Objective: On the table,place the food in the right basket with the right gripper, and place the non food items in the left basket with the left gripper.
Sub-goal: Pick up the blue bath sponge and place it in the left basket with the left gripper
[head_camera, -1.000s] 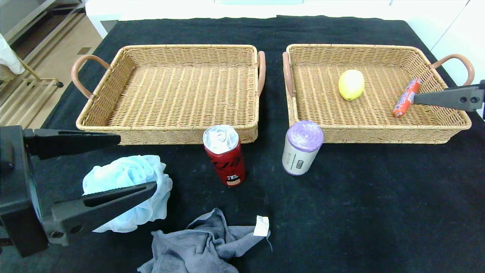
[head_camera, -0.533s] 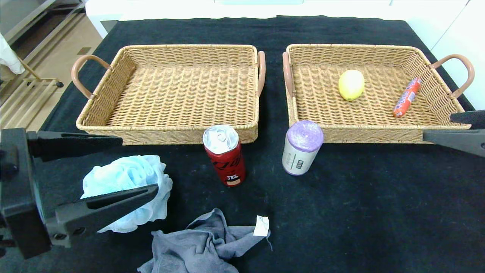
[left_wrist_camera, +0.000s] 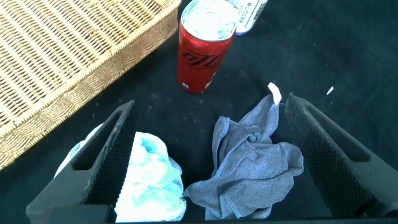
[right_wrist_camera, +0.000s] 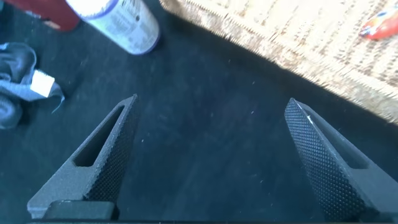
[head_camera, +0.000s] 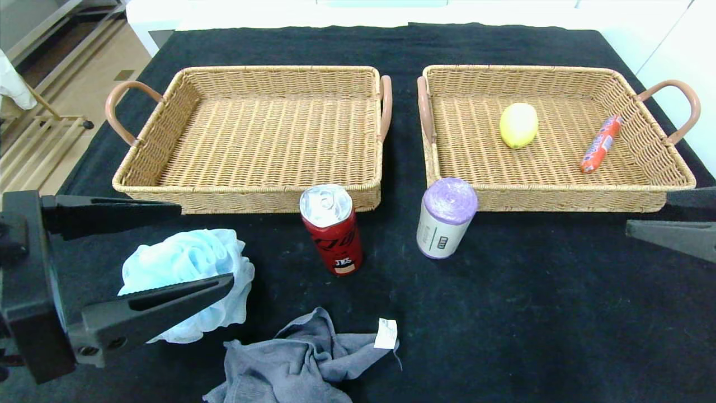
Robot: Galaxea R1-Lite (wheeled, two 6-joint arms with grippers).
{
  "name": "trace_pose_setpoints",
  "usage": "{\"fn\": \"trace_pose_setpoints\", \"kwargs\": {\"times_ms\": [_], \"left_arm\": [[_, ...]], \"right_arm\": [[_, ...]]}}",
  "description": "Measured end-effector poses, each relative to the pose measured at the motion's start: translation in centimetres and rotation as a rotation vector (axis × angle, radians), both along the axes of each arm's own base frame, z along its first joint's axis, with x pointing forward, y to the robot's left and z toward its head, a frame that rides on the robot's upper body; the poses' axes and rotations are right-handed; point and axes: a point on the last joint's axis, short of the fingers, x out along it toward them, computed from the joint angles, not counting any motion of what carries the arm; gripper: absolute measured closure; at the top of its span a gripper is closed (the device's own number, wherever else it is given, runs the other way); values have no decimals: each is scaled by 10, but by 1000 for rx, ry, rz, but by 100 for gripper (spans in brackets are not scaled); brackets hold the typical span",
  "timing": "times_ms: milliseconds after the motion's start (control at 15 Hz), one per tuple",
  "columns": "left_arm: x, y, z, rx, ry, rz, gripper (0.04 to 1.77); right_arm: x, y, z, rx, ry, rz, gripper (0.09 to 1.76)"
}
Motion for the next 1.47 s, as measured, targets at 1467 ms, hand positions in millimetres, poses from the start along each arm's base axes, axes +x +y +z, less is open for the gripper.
{"fn": "trace_pose_setpoints", "kwargs": {"times_ms": [1467], "left_arm": [[17,-1,-9,301,187,386,9]], "right_arm": [[-15,8,-15,-30,22,73,15]]}}
